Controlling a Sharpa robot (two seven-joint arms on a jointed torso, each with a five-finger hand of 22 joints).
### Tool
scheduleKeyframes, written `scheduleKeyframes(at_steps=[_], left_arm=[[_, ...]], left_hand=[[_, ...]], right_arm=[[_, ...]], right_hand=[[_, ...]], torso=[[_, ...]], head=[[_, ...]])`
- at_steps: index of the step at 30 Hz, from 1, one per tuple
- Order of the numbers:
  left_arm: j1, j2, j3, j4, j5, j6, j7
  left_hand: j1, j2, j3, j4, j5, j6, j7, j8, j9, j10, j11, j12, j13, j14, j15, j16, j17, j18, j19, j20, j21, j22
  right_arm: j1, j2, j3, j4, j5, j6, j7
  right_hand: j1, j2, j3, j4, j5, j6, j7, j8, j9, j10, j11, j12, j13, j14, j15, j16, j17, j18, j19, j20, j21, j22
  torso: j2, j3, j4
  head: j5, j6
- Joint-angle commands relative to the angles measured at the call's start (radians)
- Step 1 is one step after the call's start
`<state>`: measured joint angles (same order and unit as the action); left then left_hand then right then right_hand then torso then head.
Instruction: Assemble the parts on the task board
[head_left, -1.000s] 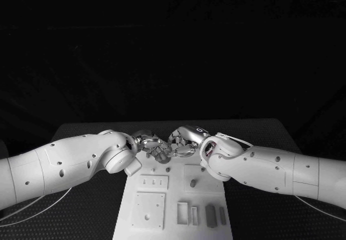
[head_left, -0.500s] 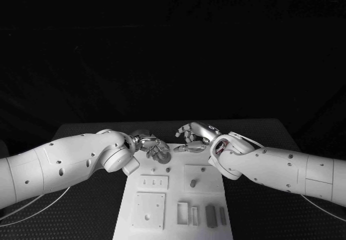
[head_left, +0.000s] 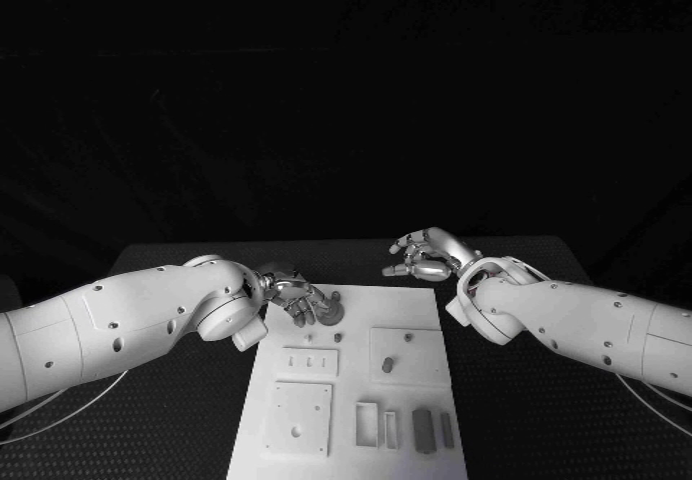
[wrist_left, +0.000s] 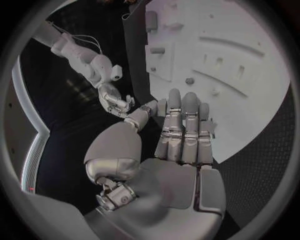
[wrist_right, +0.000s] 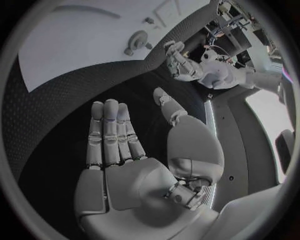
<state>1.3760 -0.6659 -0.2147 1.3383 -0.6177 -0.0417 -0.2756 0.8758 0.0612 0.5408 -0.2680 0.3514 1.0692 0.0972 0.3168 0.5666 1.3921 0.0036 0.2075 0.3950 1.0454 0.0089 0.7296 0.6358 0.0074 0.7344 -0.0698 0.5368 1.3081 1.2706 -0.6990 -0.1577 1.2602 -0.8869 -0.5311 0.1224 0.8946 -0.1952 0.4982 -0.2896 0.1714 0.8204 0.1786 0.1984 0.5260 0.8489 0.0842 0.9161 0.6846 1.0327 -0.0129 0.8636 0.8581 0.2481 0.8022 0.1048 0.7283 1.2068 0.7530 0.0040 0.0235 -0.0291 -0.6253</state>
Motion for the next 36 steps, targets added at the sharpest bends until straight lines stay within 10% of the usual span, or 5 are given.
scheduleKeyframes(at_steps=[1,6,16,19,36], left_arm=[[0.0,-0.009,-0.01,0.018,-0.119,0.041,-0.041],[0.001,-0.029,-0.023,0.047,-0.186,0.041,-0.052],[0.0,-0.038,-0.025,0.072,-0.201,0.085,-0.082],[0.0,-0.038,-0.025,0.082,-0.202,0.083,-0.103],[-0.01,-0.039,-0.025,0.11,-0.324,0.038,-0.178]], left_hand=[[-0.009,0.007,-0.006,-0.001,-0.005,0.032,-0.022,0.006,0.007,0.015,-0.003,0.018,0.011,0.011,-0.003,0.017,0.006,-0.007,0.011,-0.012,0.015,0.023],[-0.013,0.019,-0.017,-0.009,-0.015,0.034,-0.027,0.011,0.031,0.038,-0.03,0.108,0.092,0.047,-0.036,0.097,0.038,-0.003,0.067,-0.046,0.082,0.026],[-0.005,0.015,-0.027,-0.018,0.011,0.045,-0.055,0.02,0.086,0.021,-0.069,0.395,0.333,0.127,-0.131,0.342,0.132,0.018,0.196,-0.124,0.266,0.029],[0.0,-0.002,-0.015,-0.026,0.045,0.067,-0.084,0.02,0.102,0.026,-0.101,0.599,0.482,0.19,-0.206,0.476,0.182,0.049,0.282,-0.176,0.412,0.022],[-0.055,0.018,0.012,0.0,0.016,0.091,-0.088,0.008,0.123,0.025,-0.108,0.675,0.525,0.242,-0.217,0.539,0.161,0.066,0.322,-0.206,0.519,0.023]], right_arm=[[0.004,0.003,0.012,-0.034,0.206,0.078,0.062],[0.018,0.019,0.036,-0.11,0.312,0.104,0.077],[0.039,0.031,0.048,-0.179,0.337,0.123,0.075],[0.039,0.032,0.048,-0.18,0.337,0.129,0.074],[0.04,0.05,0.048,-0.199,0.339,0.169,0.064]], right_hand=[[0.007,0.011,-0.01,-0.004,0.006,0.002,0.02,0.01,-0.003,0.005,0.009,-0.087,-0.106,-0.016,0.027,-0.098,-0.077,-0.022,-0.04,0.021,-0.063,-0.028],[0.026,0.047,-0.031,-0.002,0.022,0.002,0.021,0.024,-0.015,0.051,0.03,-0.3,-0.337,-0.02,0.068,-0.261,-0.21,-0.026,-0.092,0.051,-0.162,-0.07],[0.037,0.056,-0.051,-0.002,0.027,0.004,0.023,0.029,-0.03,0.095,0.031,-0.36,-0.421,-0.013,0.08,-0.323,-0.248,-0.022,-0.105,0.065,-0.194,-0.078],[0.039,0.056,-0.055,-0.002,0.029,0.001,0.025,0.028,-0.034,0.095,0.033,-0.366,-0.432,-0.018,0.084,-0.333,-0.252,-0.024,-0.114,0.068,-0.201,-0.078],[0.042,0.061,-0.066,-0.001,0.05,-0.003,0.024,0.028,-0.046,0.09,0.041,-0.388,-0.469,-0.047,0.101,-0.365,-0.265,-0.03,-0.147,0.078,-0.224,-0.075]], torso=[[0.0,0.0004,0.0014],[0.0,0.0006,0.0016],[0.0,-0.0015,0.002],[0.0,-0.0009,0.0014],[-0.001,-0.0004,0.003]], head=[[0.001,-0.006],[0.003,-0.016],[0.005,-0.041],[0.008,-0.046],[0.007,-0.073]])
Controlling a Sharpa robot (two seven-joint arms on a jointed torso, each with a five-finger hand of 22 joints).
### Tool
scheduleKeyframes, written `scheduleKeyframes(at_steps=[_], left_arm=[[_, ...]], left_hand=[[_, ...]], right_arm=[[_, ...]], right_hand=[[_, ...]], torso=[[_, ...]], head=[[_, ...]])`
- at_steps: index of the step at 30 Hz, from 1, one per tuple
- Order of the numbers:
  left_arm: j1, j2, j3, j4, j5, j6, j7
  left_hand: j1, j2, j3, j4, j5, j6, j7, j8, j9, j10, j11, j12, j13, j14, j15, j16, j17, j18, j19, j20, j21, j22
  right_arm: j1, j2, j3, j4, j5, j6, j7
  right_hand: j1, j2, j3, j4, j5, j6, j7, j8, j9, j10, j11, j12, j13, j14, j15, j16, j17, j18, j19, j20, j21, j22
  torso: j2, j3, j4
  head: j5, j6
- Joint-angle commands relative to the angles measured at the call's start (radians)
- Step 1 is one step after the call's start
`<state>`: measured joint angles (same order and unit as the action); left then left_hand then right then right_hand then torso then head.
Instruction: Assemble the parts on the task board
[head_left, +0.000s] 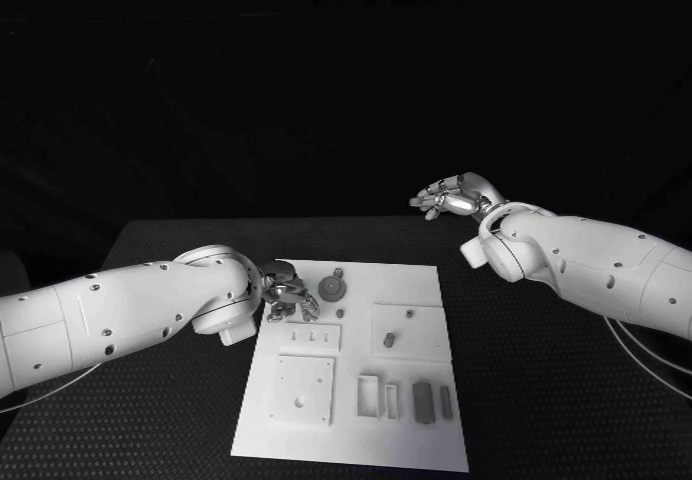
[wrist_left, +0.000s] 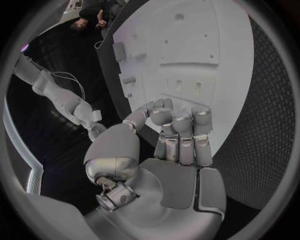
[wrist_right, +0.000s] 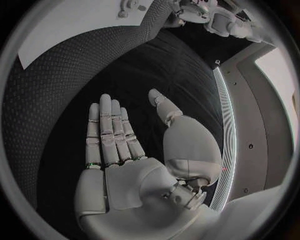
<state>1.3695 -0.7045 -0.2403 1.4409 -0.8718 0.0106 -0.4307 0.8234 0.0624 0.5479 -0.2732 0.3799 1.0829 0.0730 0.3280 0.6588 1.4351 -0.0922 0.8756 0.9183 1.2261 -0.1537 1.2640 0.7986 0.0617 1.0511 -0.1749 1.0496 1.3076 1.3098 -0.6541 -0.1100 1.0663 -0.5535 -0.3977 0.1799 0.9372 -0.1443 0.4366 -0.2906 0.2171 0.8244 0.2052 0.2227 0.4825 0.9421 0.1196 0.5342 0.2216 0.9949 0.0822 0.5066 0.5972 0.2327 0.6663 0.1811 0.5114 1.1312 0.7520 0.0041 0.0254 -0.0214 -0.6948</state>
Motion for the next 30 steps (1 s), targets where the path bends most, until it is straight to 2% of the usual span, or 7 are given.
scheduleKeyframes(at_steps=[1,2,3,12,18,25,30], left_arm=[[-0.006,0.0,0.0,0.009,-0.087,-0.016,-0.024],[-0.009,0.0,0.0,0.012,-0.096,-0.016,-0.024],[-0.013,0.0,0.0,0.014,-0.098,-0.022,-0.024],[-0.037,-0.006,0.0,0.028,-0.17,-0.087,-0.016],[-0.052,-0.004,0.0,0.029,-0.19,-0.091,-0.013],[-0.074,0.0,0.0,0.022,-0.207,-0.088,-0.012],[-0.079,0.004,0.0,0.021,-0.207,-0.082,-0.013]], left_hand=[[-0.004,0.017,0.007,0.005,-0.016,0.077,-0.064,-0.004,0.031,-0.018,-0.012,0.007,0.002,0.062,-0.054,0.006,-0.003,0.012,0.004,-0.101,0.007,0.023],[0.002,0.005,0.064,0.017,-0.124,0.08,-0.067,-0.006,0.034,-0.021,-0.013,0.01,0.002,0.06,-0.055,0.009,-0.006,0.016,-0.001,-0.102,0.011,0.022],[-0.008,-0.007,0.101,0.032,-0.135,0.083,-0.065,-0.011,0.035,-0.021,-0.013,0.013,0.001,0.061,-0.055,0.013,-0.012,0.016,-0.001,-0.101,0.016,0.022],[-0.044,-0.003,0.131,0.035,-0.133,0.095,-0.067,-0.015,0.041,-0.022,-0.014,0.018,-0.004,0.06,-0.055,0.022,-0.023,0.018,-0.005,-0.1,0.029,0.021],[-0.056,-0.002,0.143,0.027,-0.129,0.102,-0.069,-0.015,0.044,-0.022,-0.016,0.022,-0.005,0.062,-0.057,0.028,-0.028,0.019,-0.005,-0.1,0.034,0.02],[-0.086,0.012,0.156,0.018,-0.125,0.114,-0.071,-0.016,0.05,-0.021,-0.019,0.029,-0.008,0.062,-0.058,0.038,-0.035,0.02,-0.008,-0.099,0.041,0.02],[-0.099,0.018,0.163,0.012,-0.12,0.12,-0.073,-0.015,0.053,-0.022,-0.02,0.031,-0.01,0.061,-0.059,0.042,-0.039,0.02,-0.01,-0.099,0.043,0.019]], right_arm=[[0.001,0.006,0.001,-0.006,0.007,0.038,0.006],[0.001,0.007,0.001,-0.006,0.007,0.039,0.005],[0.001,0.007,0.001,-0.006,0.007,0.039,0.005],[0.001,0.009,0.001,-0.005,0.007,0.041,0.004],[0.001,0.01,0.001,-0.006,0.007,0.043,0.003],[0.001,0.013,0.0,-0.007,0.007,0.044,0.002],[0.001,0.016,0.0,-0.009,0.007,0.047,0.002]], right_hand=[[-0.001,0.012,-0.005,0.0,0.005,-0.008,-0.004,0.004,-0.004,-0.007,0.008,-0.012,-0.012,-0.015,0.009,-0.014,-0.007,-0.016,-0.015,0.003,-0.01,0.002],[-0.001,0.013,-0.006,0.0,0.006,-0.009,-0.005,0.004,-0.006,-0.01,0.01,-0.02,-0.02,-0.019,0.012,-0.022,-0.013,-0.016,-0.019,0.004,-0.012,0.004],[-0.001,0.014,-0.006,0.0,0.006,-0.009,-0.005,0.005,-0.007,-0.009,0.012,-0.026,-0.027,-0.022,0.015,-0.027,-0.017,-0.017,-0.022,0.004,-0.015,0.005],[0.002,0.015,-0.007,0.0,0.009,-0.01,-0.004,0.006,-0.012,-0.003,0.014,-0.038,-0.044,-0.023,0.018,-0.038,-0.028,-0.017,-0.029,0.007,-0.02,0.011],[0.0,0.015,-0.008,0.001,0.014,-0.01,-0.003,0.007,-0.013,0.0,0.015,-0.041,-0.05,-0.022,0.02,-0.041,-0.031,-0.017,-0.031,0.008,-0.021,0.013],[0.0,0.016,-0.008,0.001,0.021,-0.011,-0.002,0.007,-0.015,0.003,0.015,-0.044,-0.056,-0.021,0.02,-0.043,-0.034,-0.017,-0.031,0.008,-0.023,0.015],[-0.001,0.017,-0.008,0.001,0.026,-0.01,-0.002,0.008,-0.016,0.004,0.015,-0.046,-0.06,-0.021,0.02,-0.044,-0.036,-0.017,-0.032,0.009,-0.024,0.016]], torso=[[0.0,-0.001,0.0008],[0.0,-0.001,0.0012],[0.0,-0.0012,0.0008],[0.0,-0.0022,-0.0008],[0.0,-0.0016,-0.0001],[0.002,-0.0016,-0.0017],[0.002,-0.0008,-0.0019]], head=[[0.0,-0.003],[0.0,-0.004],[0.001,-0.004],[0.003,-0.007],[0.003,-0.009],[0.003,-0.012],[0.003,-0.014]])
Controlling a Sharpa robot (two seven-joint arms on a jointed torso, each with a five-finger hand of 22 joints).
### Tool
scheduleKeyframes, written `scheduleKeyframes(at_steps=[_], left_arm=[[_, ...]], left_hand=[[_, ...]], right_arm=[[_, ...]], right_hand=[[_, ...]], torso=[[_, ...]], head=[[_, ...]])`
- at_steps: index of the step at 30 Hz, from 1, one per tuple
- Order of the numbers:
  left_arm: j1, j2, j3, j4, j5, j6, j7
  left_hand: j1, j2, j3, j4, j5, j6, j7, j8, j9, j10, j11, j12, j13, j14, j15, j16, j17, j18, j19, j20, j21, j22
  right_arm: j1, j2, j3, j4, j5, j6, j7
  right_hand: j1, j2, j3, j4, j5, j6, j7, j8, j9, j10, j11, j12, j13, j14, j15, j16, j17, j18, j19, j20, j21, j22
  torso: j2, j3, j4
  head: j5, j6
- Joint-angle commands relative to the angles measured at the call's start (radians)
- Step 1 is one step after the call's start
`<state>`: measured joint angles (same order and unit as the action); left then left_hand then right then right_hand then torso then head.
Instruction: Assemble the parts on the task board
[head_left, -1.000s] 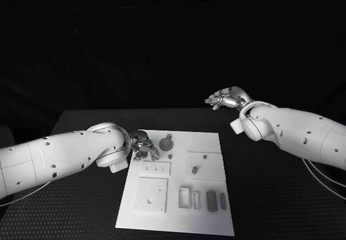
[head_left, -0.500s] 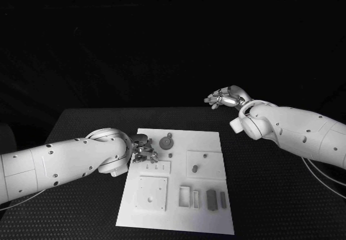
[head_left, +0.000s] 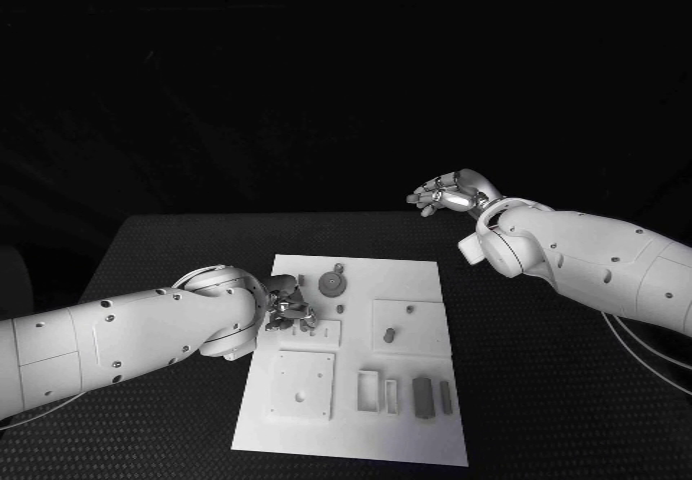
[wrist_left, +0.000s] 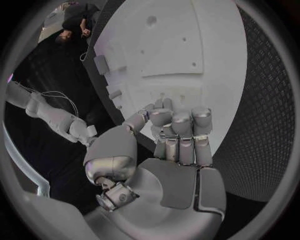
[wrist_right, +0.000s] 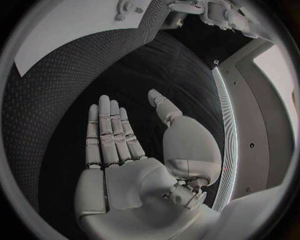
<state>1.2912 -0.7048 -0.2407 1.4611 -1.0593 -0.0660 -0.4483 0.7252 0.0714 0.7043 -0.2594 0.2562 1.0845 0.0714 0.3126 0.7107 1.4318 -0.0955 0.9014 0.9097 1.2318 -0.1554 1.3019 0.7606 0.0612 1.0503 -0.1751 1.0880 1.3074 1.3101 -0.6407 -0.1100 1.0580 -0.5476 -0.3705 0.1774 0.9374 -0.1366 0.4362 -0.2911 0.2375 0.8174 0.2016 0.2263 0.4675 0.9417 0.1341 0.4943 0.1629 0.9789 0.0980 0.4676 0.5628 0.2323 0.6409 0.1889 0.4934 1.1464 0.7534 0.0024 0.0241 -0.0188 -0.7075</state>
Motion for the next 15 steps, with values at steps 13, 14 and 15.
scheduleKeyframes(at_steps=[13,14,15], left_arm=[[-0.009,0.008,0.001,0.005,-0.031,0.007,0.009],[-0.009,0.008,0.001,0.005,-0.034,0.011,0.009],[-0.009,0.009,0.001,0.005,-0.037,0.013,0.009]], left_hand=[[-0.022,0.014,0.014,-0.008,0.006,0.129,-0.074,0.003,0.007,-0.018,-0.019,0.01,-0.005,0.054,-0.058,0.011,-0.007,0.02,-0.012,-0.097,0.008,0.018],[-0.023,0.014,0.015,-0.008,0.006,0.129,-0.074,0.003,0.008,-0.018,-0.019,0.01,-0.005,0.054,-0.058,0.011,-0.007,0.02,-0.012,-0.097,0.008,0.018],[-0.023,0.014,0.015,-0.008,0.007,0.13,-0.074,0.003,0.008,-0.018,-0.019,0.01,-0.005,0.054,-0.058,0.012,-0.008,0.02,-0.012,-0.097,0.008,0.018]], right_arm=[[0.0,0.005,0.0,0.001,0.001,0.022,0.004],[0.0,0.005,0.0,0.0,0.001,0.022,0.004],[0.0,0.005,0.0,0.0,0.001,0.022,0.004]], right_hand=[[-0.005,0.013,-0.008,0.002,0.011,-0.003,0.001,0.006,-0.003,0.009,-0.001,-0.009,-0.008,-0.001,0.003,-0.007,-0.004,-0.015,-0.004,0.002,-0.006,0.004],[-0.005,0.013,-0.008,0.002,0.011,-0.003,0.001,0.006,-0.003,0.009,-0.001,-0.01,-0.008,-0.001,0.003,-0.007,-0.004,-0.015,-0.004,0.002,-0.006,0.004],[-0.005,0.013,-0.008,0.002,0.011,-0.003,0.001,0.006,-0.004,0.009,-0.001,-0.01,-0.009,-0.001,0.003,-0.007,-0.005,-0.015,-0.004,0.002,-0.006,0.004]], torso=[[0.0,0.0016,-0.0006],[0.0,0.0016,-0.0005],[0.0,0.0014,-0.0005]], head=[[0.001,-0.005],[0.0,-0.005],[0.0,-0.004]])
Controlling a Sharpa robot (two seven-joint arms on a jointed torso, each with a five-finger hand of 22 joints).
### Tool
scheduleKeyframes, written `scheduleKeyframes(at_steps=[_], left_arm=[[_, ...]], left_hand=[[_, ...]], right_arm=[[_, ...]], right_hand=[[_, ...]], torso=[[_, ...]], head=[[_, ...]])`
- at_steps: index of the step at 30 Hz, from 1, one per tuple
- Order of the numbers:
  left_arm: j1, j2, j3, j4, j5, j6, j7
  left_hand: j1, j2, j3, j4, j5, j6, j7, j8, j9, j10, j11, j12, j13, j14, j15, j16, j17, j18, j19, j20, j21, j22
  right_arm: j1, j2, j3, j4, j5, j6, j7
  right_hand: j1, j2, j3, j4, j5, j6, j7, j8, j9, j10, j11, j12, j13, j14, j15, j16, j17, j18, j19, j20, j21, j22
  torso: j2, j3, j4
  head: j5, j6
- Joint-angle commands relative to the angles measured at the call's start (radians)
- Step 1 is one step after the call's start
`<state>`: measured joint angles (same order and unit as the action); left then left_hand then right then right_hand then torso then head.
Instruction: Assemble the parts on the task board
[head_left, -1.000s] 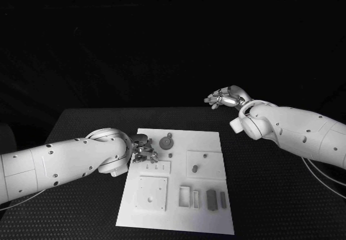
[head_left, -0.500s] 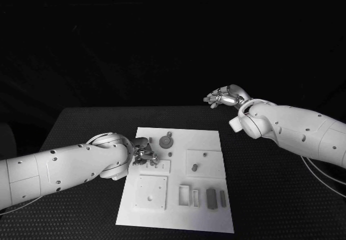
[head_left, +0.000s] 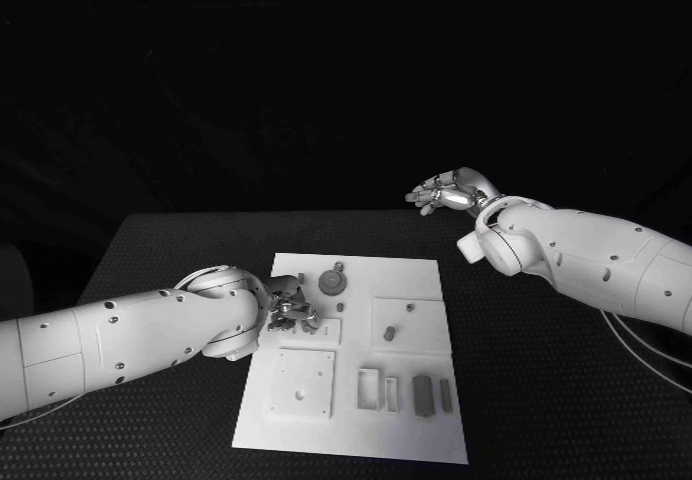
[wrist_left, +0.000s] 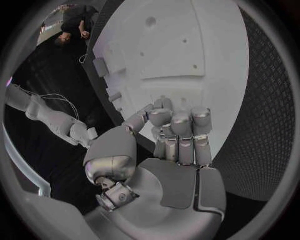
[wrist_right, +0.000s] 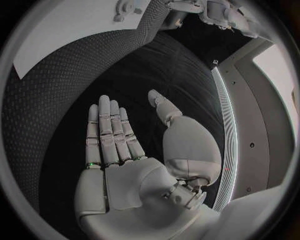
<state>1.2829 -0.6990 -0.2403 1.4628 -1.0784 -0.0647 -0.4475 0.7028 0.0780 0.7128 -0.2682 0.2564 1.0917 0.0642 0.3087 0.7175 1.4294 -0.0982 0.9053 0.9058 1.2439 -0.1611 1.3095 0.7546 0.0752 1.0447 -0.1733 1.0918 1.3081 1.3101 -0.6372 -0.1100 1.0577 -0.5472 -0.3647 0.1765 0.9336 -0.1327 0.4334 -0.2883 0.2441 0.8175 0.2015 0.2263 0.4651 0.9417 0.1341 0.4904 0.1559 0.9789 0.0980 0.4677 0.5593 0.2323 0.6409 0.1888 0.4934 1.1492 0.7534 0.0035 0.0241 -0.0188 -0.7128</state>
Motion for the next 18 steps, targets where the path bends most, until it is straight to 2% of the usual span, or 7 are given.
scheduleKeyframes(at_steps=[1,18], left_arm=[[-0.001,0.003,0.0,0.004,-0.02,0.013,0.008],[-0.002,0.002,0.0,0.004,-0.054,0.044,0.001]], left_hand=[[-0.001,0.007,0.007,0.0,0.007,0.123,-0.067,0.007,0.001,-0.016,-0.017,0.006,-0.001,0.042,-0.052,0.004,-0.002,0.006,-0.007,-0.099,0.004,0.017],[-0.017,0.007,0.014,-0.002,0.015,0.134,-0.071,0.012,0.007,-0.011,-0.021,0.014,-0.007,0.044,-0.053,0.017,-0.006,0.006,-0.008,-0.097,0.008,0.017]], right_arm=[[0.0,0.002,0.001,0.001,0.001,0.016,0.005],[0.0,0.005,0.001,0.002,0.001,0.018,0.005]], right_hand=[[-0.001,0.009,-0.005,-0.001,0.005,-0.003,0.001,0.006,-0.001,0.009,-0.001,-0.006,-0.002,-0.001,0.003,-0.007,-0.001,-0.015,-0.004,0.002,-0.006,0.001],[-0.005,0.011,-0.006,-0.001,0.009,-0.003,0.002,0.007,-0.003,0.012,-0.001,-0.008,-0.007,-0.001,0.004,-0.009,-0.003,-0.014,-0.004,0.003,-0.008,0.003]], torso=[[0.0,0.0004,-0.0006],[0.0,-0.0007,0.0005]], head=[[0.0,0.001],[0.0,-0.001]])
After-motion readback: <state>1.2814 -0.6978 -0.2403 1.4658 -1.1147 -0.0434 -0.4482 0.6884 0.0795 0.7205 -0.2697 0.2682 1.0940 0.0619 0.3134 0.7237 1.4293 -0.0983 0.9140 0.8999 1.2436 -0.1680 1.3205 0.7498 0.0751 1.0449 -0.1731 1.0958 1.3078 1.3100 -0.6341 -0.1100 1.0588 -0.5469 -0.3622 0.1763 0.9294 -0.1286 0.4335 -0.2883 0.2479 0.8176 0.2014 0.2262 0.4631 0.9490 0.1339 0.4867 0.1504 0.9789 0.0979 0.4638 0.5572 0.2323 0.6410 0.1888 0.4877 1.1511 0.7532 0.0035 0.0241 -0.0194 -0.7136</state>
